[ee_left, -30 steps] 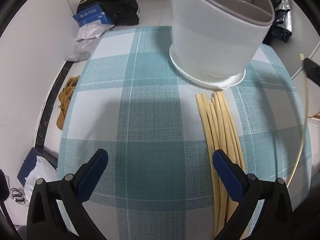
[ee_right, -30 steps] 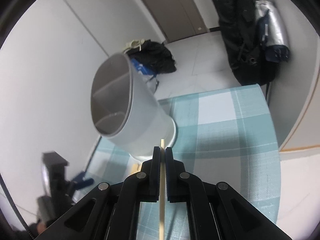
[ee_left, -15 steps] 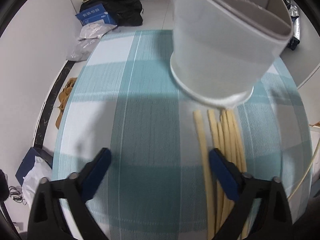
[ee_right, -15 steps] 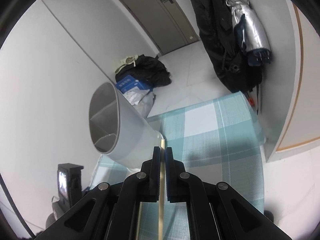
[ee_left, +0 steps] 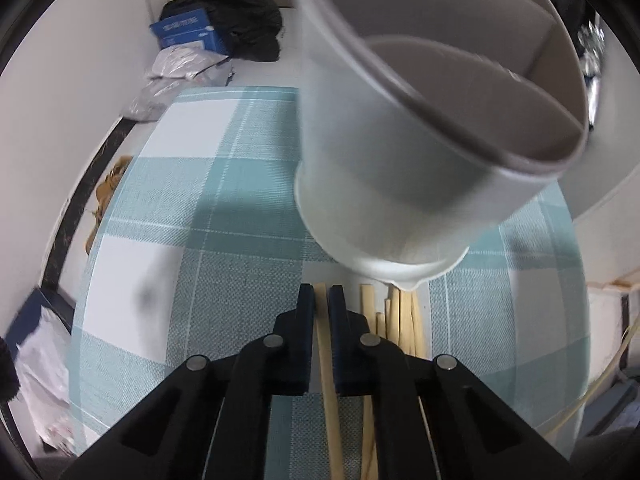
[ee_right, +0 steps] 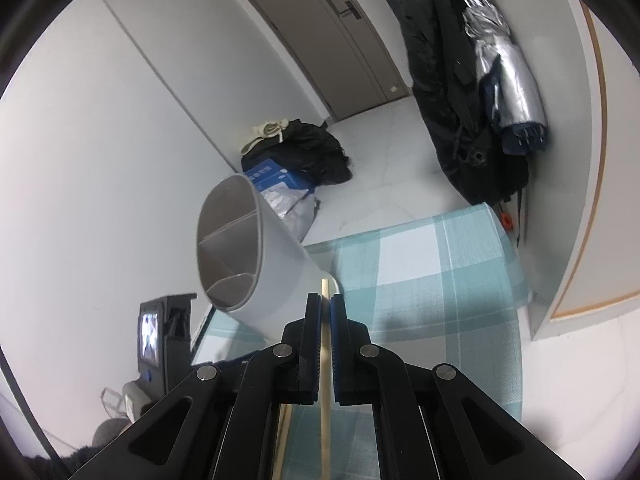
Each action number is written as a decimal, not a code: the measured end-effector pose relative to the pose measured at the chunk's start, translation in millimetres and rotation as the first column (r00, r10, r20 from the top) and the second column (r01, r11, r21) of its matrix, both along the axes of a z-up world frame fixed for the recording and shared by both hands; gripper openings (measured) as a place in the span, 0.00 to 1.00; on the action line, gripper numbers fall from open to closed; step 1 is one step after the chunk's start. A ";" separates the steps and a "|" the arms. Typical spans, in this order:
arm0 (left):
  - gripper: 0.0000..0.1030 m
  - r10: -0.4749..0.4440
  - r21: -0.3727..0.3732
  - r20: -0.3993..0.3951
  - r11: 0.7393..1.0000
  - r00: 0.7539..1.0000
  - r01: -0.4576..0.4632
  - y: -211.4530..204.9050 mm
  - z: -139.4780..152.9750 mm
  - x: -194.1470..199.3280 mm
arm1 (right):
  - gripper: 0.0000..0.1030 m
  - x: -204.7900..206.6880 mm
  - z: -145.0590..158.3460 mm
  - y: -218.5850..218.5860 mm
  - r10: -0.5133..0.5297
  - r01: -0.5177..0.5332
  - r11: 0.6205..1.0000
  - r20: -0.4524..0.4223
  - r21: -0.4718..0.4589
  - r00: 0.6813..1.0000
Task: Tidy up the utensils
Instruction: 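Carry both chopsticks over the white holder and open both grippers to drop them in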
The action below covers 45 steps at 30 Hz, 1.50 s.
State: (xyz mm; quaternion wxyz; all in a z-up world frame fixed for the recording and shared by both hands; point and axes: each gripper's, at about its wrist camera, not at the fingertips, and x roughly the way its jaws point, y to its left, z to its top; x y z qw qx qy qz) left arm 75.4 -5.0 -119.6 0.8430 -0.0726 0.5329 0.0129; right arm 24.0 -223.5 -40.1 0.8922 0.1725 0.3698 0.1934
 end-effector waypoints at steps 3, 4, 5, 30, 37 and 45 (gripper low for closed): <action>0.03 0.031 -0.042 0.049 0.999 0.998 -0.029 10.4 10.2 -7.2 | 0.03 -6.8 4.9 8.1 0.022 -0.021 0.999 0.030 -0.033 0.999; 0.02 0.037 -0.055 0.065 0.998 0.997 -0.034 11.3 14.1 -9.0 | 0.03 -9.9 6.7 10.8 0.030 -0.028 0.999 0.044 -0.046 0.999; 0.02 0.048 -0.070 0.091 0.997 0.995 -0.041 13.9 21.2 -14.1 | 0.03 -13.2 8.4 13.6 0.035 -0.032 0.998 0.057 -0.058 0.998; 0.02 -0.141 -0.034 0.484 0.983 0.864 0.179 0.7 134.0 -86.0 | 0.03 -65.6 31.2 67.7 0.084 -0.036 0.981 0.249 -0.193 0.965; 0.02 -0.167 -0.040 0.472 0.977 0.866 0.210 0.9 147.9 -81.0 | 0.03 -61.6 44.0 66.5 0.092 -0.060 0.989 0.241 -0.137 0.966; 0.02 -0.135 -0.082 0.517 0.975 0.845 0.207 11.6 210.9 -51.8 | 0.03 -36.9 96.9 67.5 0.097 -0.069 0.992 0.286 -0.107 0.953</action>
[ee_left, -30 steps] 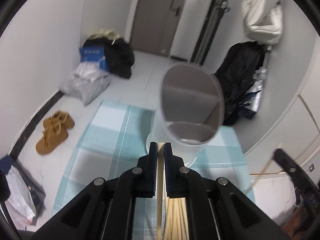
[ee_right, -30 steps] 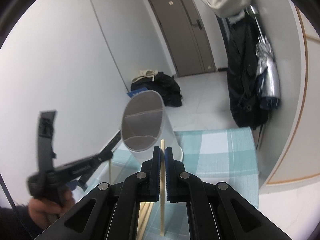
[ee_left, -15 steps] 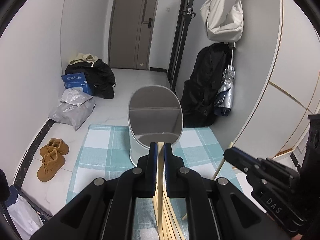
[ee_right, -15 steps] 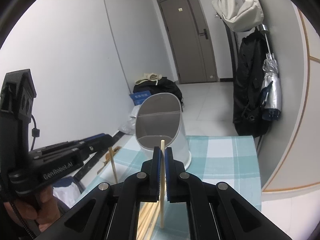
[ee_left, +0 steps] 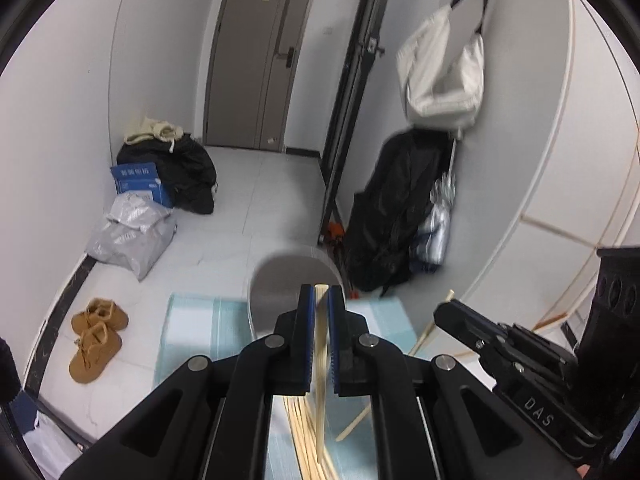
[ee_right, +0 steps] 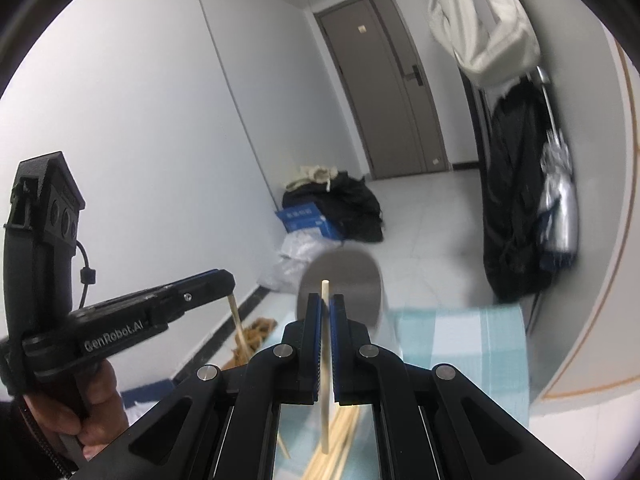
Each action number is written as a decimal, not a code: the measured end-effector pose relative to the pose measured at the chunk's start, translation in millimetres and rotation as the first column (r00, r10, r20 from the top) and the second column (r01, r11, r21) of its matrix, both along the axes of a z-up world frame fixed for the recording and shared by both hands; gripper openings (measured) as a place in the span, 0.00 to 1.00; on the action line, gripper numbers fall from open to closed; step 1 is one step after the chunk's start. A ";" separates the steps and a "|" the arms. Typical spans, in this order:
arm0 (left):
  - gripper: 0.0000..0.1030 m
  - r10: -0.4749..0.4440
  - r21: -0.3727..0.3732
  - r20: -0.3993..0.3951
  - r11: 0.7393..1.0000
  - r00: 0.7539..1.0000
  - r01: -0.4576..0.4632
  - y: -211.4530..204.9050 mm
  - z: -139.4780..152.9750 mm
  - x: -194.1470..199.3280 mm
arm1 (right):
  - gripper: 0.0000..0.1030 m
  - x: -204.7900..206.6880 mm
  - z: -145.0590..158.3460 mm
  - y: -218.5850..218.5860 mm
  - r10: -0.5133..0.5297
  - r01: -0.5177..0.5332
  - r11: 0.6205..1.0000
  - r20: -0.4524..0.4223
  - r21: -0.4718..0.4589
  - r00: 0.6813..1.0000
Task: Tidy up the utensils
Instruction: 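Carry both chopsticks over the white holder and open both grippers to drop them in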
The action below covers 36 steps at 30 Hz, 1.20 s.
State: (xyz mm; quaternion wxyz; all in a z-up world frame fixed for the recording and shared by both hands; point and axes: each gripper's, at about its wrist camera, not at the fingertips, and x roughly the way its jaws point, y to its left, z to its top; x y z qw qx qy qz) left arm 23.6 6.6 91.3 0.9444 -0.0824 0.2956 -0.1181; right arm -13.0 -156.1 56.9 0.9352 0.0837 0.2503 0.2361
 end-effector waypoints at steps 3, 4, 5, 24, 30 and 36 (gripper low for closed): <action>0.02 0.026 -0.012 0.023 1.000 0.999 -0.025 6.7 23.7 23.0 | 0.03 14.3 23.4 2.4 0.002 -0.002 1.000 0.034 0.003 0.999; 0.02 0.030 -0.016 0.028 0.999 0.999 -0.030 8.6 26.4 27.6 | 0.03 21.3 31.5 3.6 0.000 0.000 1.000 0.045 0.004 0.999; 0.02 0.037 -0.021 0.041 0.999 0.998 -0.036 10.8 32.2 33.7 | 0.03 27.5 38.3 4.4 0.000 0.000 1.000 0.052 0.005 0.999; 0.02 0.047 -0.014 0.163 0.999 0.985 -0.045 24.4 23.5 118.1 | 0.03 147.3 52.2 34.4 0.007 0.005 0.996 0.129 -0.094 0.992; 0.02 -0.004 -0.024 0.094 1.000 0.996 0.006 25.9 -3.5 127.4 | 0.03 155.0 25.6 43.4 0.070 -0.060 0.989 0.070 -0.138 0.995; 0.03 -0.050 -0.034 0.011 0.998 0.999 0.050 27.6 -14.9 133.5 | 0.06 155.8 -4.4 54.6 0.138 -0.137 0.970 -0.010 -0.202 0.990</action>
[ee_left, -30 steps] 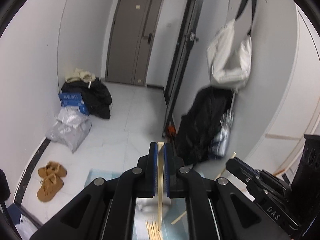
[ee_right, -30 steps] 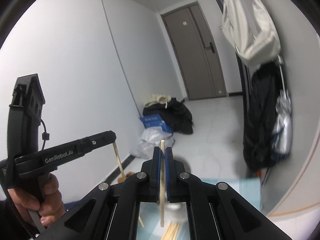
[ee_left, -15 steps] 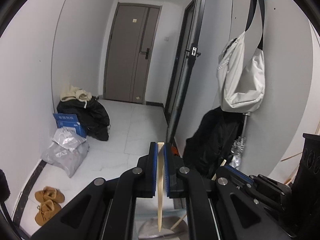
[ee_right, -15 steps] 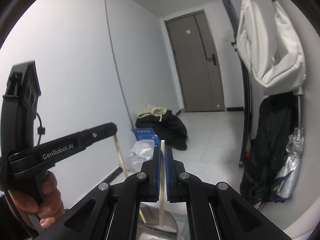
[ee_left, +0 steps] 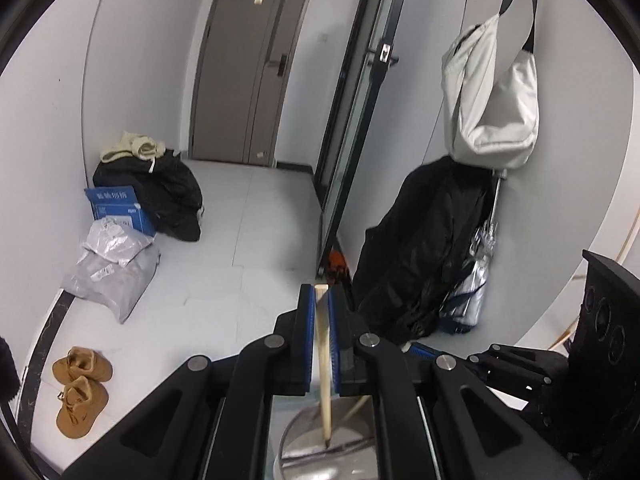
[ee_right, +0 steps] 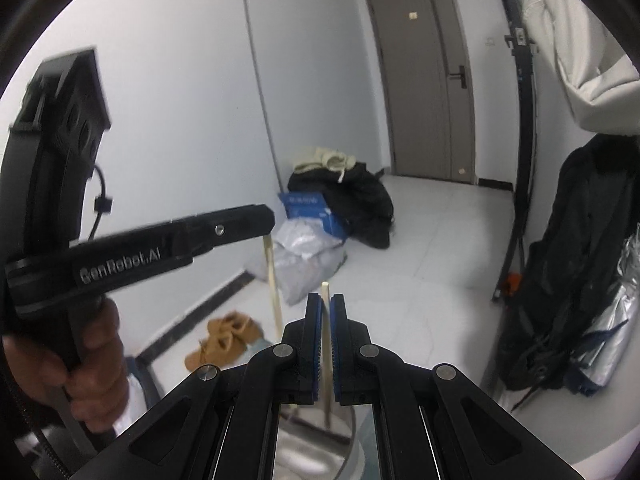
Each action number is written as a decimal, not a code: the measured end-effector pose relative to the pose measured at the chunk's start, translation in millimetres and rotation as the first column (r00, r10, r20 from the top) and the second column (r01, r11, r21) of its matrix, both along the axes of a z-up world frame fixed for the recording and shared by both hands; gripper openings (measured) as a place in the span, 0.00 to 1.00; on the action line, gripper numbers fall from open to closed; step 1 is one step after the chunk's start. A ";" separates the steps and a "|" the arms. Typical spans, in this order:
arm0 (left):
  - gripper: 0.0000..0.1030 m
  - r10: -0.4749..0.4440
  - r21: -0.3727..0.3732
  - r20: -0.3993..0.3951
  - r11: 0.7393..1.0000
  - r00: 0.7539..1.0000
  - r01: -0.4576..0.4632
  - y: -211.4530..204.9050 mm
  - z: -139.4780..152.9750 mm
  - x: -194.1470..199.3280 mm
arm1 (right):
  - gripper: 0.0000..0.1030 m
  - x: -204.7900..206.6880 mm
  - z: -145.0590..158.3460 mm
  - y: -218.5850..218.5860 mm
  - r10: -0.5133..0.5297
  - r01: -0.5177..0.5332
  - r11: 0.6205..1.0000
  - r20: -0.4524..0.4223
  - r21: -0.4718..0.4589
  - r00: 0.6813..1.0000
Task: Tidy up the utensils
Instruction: 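Carry both chopsticks over the white holder and open both grippers to drop them in, then move both open grippers back down toward the chopstick bundle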
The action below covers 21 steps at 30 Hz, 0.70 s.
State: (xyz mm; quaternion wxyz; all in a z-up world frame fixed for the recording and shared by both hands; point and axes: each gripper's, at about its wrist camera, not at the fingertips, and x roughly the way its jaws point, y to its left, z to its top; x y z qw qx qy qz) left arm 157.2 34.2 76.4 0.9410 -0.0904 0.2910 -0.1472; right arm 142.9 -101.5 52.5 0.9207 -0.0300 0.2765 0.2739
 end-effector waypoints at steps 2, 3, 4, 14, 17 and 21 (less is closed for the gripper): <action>0.04 0.006 -0.015 -0.040 1.000 0.999 -0.006 2.6 -2.2 2.9 | 0.06 -3.9 -5.1 3.0 0.020 -0.021 1.000 -0.014 -0.021 1.000; 0.05 0.022 -0.018 -0.070 1.000 0.997 -0.023 5.5 -2.8 4.1 | 0.06 -7.1 -6.3 2.9 0.020 -0.020 1.000 -0.019 -0.016 1.000; 0.06 0.037 -0.018 -0.087 0.999 0.996 -0.039 7.3 -3.1 3.5 | 0.06 -9.1 -6.5 1.8 0.016 -0.016 1.000 -0.022 -0.012 1.000; 0.60 0.157 0.006 -0.095 0.988 0.983 -0.157 16.4 5.3 -31.1 | 0.32 -39.5 15.2 -41.1 -0.115 0.117 0.989 -0.028 0.089 0.993; 0.66 0.186 0.017 -0.087 0.983 0.979 -0.185 13.6 10.6 -44.2 | 0.36 -52.3 23.5 -47.7 -0.144 0.146 0.983 -0.026 0.112 0.989; 0.75 0.222 0.024 -0.047 0.975 0.974 -0.221 9.8 20.9 -68.3 | 0.45 -74.4 37.8 -57.5 -0.185 0.184 0.972 -0.010 0.149 0.983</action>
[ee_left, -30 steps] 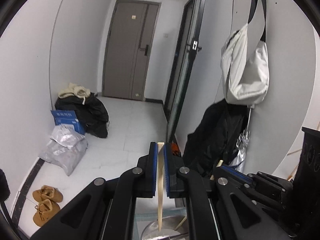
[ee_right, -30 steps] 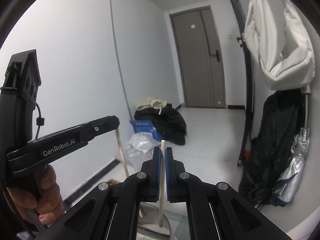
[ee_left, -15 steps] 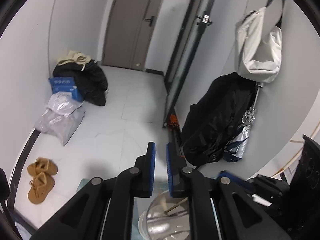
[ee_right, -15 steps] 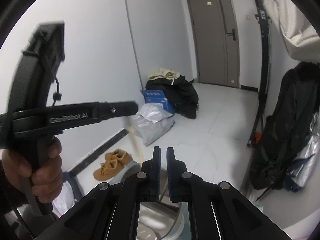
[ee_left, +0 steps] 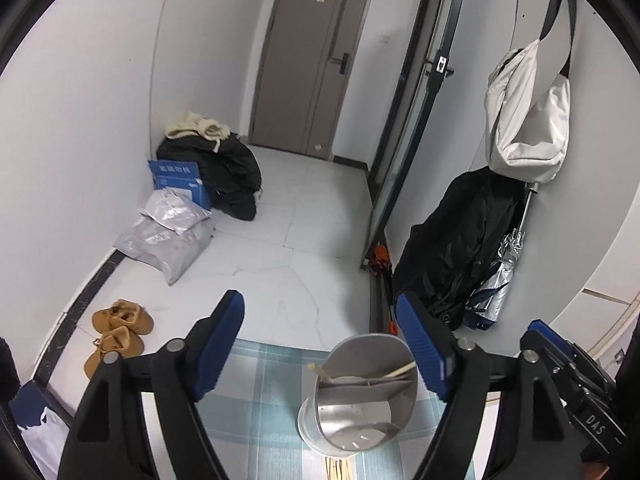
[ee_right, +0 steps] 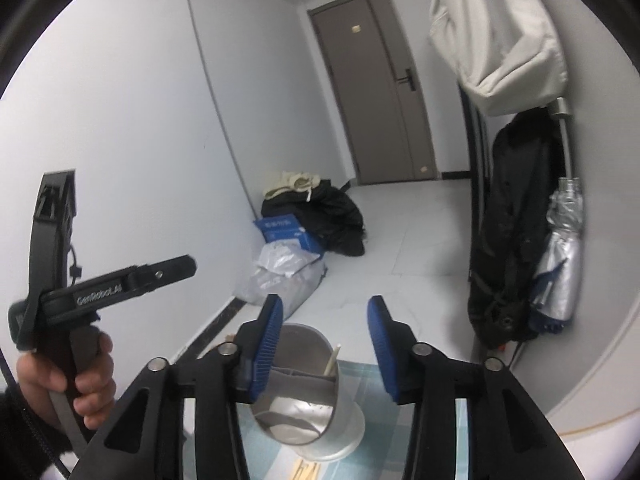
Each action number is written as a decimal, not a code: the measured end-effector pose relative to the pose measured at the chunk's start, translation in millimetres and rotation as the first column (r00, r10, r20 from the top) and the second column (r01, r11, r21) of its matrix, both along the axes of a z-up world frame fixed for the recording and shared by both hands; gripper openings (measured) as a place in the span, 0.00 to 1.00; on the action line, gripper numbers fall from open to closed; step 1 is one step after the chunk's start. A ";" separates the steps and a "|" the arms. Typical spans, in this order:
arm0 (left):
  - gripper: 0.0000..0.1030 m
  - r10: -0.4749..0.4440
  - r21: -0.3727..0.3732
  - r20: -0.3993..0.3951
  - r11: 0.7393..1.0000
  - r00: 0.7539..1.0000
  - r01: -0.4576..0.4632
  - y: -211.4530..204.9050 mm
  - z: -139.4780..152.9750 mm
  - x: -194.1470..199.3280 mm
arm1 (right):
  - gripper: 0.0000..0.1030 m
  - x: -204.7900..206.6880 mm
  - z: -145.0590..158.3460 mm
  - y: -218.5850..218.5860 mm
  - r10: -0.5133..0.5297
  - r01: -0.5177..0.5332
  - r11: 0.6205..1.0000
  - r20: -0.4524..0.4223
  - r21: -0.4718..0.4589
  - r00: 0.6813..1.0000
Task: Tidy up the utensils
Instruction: 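Move both open grippers back down toward the chopstick bundle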
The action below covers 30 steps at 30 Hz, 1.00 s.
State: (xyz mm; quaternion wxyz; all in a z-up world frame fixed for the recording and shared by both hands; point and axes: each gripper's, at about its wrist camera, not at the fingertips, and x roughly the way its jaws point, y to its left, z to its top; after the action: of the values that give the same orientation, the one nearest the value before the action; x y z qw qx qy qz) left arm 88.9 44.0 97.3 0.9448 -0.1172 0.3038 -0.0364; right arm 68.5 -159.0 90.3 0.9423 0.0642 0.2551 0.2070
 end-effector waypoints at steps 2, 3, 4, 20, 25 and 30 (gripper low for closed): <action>0.75 0.009 0.007 0.013 1.000 1.000 -0.009 -1.6 2.9 -9.8 | 0.48 -10.0 5.8 -2.9 -0.008 0.008 1.000 0.012 0.007 1.000; 0.77 0.011 0.012 0.023 1.000 1.000 -0.011 -4.5 5.8 -17.0 | 0.52 -17.5 9.4 -3.9 -0.016 0.016 1.000 0.023 0.011 1.000; 0.79 0.013 0.017 0.027 1.000 1.000 -0.013 -4.4 6.6 -20.6 | 0.54 -23.5 11.7 -4.6 -0.023 0.023 1.000 0.031 0.013 0.999; 0.89 0.048 0.081 0.126 0.995 0.991 -0.058 -18.4 -8.7 -91.0 | 0.81 -108.3 6.3 -7.7 -0.066 0.066 0.998 0.109 0.005 0.992; 0.89 0.051 0.089 0.123 0.994 0.991 -0.062 -21.3 -25.8 -106.4 | 0.86 -128.7 -8.7 -9.3 -0.083 0.083 0.997 0.105 0.005 0.991; 0.89 0.052 0.092 0.113 0.994 0.992 -0.062 -21.6 -43.5 -117.1 | 0.86 -138.4 -31.0 -10.0 -0.105 0.107 0.994 0.080 -0.013 0.991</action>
State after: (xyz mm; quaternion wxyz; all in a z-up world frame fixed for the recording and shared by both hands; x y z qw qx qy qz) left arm -28.2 22.3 53.8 0.9653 -0.0786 0.2491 -0.0014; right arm -69.9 -169.0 59.3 0.9619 0.0612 0.2155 0.1568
